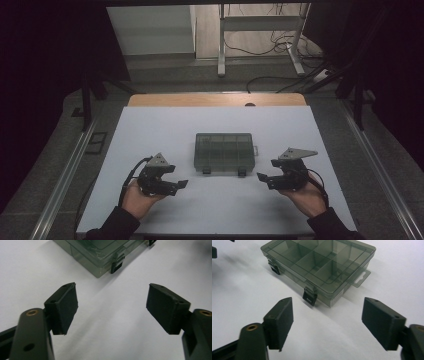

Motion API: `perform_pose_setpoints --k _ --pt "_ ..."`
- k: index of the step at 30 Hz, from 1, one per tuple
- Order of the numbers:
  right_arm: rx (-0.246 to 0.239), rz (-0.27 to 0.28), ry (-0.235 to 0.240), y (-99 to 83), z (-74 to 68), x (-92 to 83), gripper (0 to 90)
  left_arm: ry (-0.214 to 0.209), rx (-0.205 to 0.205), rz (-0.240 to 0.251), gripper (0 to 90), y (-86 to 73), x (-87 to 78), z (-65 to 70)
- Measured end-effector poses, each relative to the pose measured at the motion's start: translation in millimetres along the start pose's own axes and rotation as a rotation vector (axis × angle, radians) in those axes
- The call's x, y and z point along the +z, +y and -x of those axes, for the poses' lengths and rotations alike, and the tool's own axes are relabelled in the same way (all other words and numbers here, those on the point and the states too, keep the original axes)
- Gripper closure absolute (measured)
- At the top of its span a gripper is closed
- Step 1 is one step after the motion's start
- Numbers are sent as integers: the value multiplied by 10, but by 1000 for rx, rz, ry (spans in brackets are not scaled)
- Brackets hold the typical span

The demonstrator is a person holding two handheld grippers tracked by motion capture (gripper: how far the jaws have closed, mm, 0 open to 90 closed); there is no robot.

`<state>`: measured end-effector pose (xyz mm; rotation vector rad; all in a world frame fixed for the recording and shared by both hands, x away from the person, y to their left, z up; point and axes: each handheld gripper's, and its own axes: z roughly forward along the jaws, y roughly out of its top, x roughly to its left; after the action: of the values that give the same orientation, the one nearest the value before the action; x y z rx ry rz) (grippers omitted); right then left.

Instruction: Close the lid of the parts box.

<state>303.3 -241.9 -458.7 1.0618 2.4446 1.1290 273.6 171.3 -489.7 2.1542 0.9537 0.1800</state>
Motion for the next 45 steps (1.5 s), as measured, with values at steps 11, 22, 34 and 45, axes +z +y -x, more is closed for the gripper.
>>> perform_pose_setpoints --k 11,22,34,45 --pt "20 23 -10 -110 23 -116 142 6 -21 42 179 -58 -139 0" --pt "37 30 -44 -208 20 -249 61 17 -37 65 140 -139 -271 -15" --pt "59 30 -63 -318 31 -384 28 10 -80 98 77 -223 -419 -21" --pt "51 19 -93 -389 10 -475 13 45 -120 121 64 -394 -630 -74"
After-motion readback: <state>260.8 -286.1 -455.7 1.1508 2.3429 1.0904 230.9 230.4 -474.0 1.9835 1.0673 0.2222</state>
